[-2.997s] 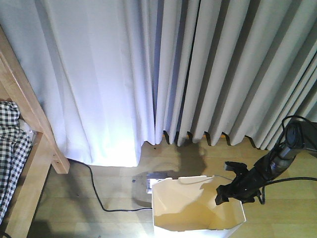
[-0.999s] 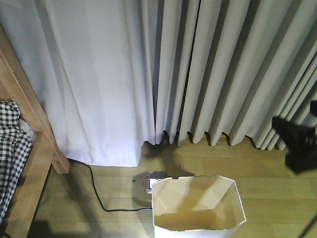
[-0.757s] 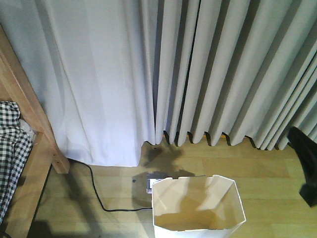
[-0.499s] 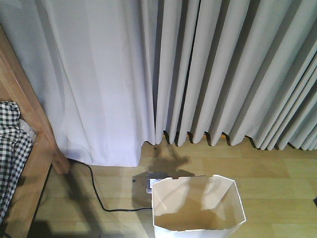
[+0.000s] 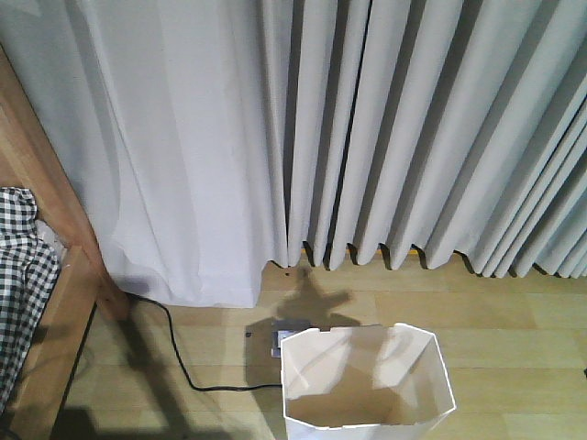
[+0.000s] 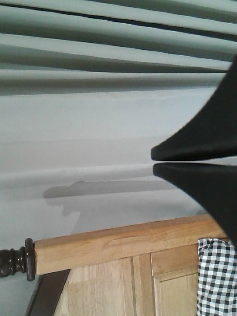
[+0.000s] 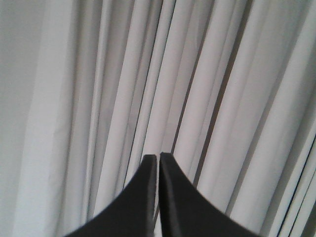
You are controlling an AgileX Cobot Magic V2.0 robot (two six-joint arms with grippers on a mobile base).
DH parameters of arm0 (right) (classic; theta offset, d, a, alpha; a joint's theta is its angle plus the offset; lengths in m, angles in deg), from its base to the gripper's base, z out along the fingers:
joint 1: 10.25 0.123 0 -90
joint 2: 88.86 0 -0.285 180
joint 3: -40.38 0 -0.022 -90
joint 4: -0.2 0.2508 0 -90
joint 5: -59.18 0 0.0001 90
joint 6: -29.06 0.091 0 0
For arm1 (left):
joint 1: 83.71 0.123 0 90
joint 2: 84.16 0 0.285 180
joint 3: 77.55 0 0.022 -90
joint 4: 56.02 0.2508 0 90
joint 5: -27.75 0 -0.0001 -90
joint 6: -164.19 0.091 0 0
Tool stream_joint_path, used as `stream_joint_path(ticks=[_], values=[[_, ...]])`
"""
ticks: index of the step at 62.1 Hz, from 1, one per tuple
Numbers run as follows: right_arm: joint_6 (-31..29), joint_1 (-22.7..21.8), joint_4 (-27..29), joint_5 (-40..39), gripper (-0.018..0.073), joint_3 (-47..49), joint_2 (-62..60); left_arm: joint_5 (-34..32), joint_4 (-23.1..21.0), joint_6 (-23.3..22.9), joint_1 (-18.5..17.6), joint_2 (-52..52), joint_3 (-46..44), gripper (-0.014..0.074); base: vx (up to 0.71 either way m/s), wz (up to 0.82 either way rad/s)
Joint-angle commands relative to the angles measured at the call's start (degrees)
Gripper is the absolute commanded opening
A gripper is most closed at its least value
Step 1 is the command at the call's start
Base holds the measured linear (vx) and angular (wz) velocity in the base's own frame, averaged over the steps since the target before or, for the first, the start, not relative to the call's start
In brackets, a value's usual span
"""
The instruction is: Move trash bin to bedside with robot
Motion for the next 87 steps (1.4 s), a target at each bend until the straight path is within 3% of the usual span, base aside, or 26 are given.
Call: stream_joint_path(ticks=[1,17,22,26,35,42,52,55,77,87], values=[[0.03,0.05,0.02,-3.43,-0.0008,1.49,0.55,-4.27,-0.54,-0.79,-0.35,0.31,0.67,-0.0006,0.00,0.00],[-0.04,0.05,-0.04,-3.67,-0.0008,1.49,0.55,-4.27,-0.54,-0.79,-0.35,0.31,0.67,-0.0006,0.00,0.00],[2.01,0.05,-2.44,-2.99,-0.0008,1.49,0.55,-4.27,-0.54,-0.79,-0.35,0.31,0.67,-0.0006,0.00,0.00],[11.13,-0.14,-8.68,-1.57,-0.0008,1.49,0.55,-4.27,-0.54,-0.79,-0.35,0.31,0.67,-0.0006,0.00,0.00],[37.15,-0.14,-30.78,-2.62,-0.0008,0.30,-0.51,-4.27,-0.54,-0.79,-0.35,0.31,0.67,-0.0006,0.00,0.00],[46.32,-0.14,-40.79,-5.62,-0.0008,-5.17,-3.05,-4.27,-0.54,-0.79,-0.35,0.31,0.67,-0.0006,0.00,0.00],[47.63,-0.14,-41.29,-8.81,-0.0008,-14.02,-7.04,-4.27,-0.54,-0.79,-0.35,0.31,0.67,-0.0006,0.00,0.00],[49.26,-0.14,-41.40,-5.96,-0.0008,-13.74,-6.98,-4.27,-0.54,-0.79,-0.35,0.31,0.67,-0.0006,0.00,0.00],[51.11,-0.19,-42.94,-7.17,-0.0008,-13.80,-6.98,-4.27,-0.54,-0.79,-0.35,0.31,0.67,-0.0006,0.00,0.00],[51.36,-4.36,-42.28,-7.37,-0.0008,-13.80,-6.98,-4.27,-0.54,-0.79,-0.35,0.31,0.67,-0.0006,0.00,0.00]])
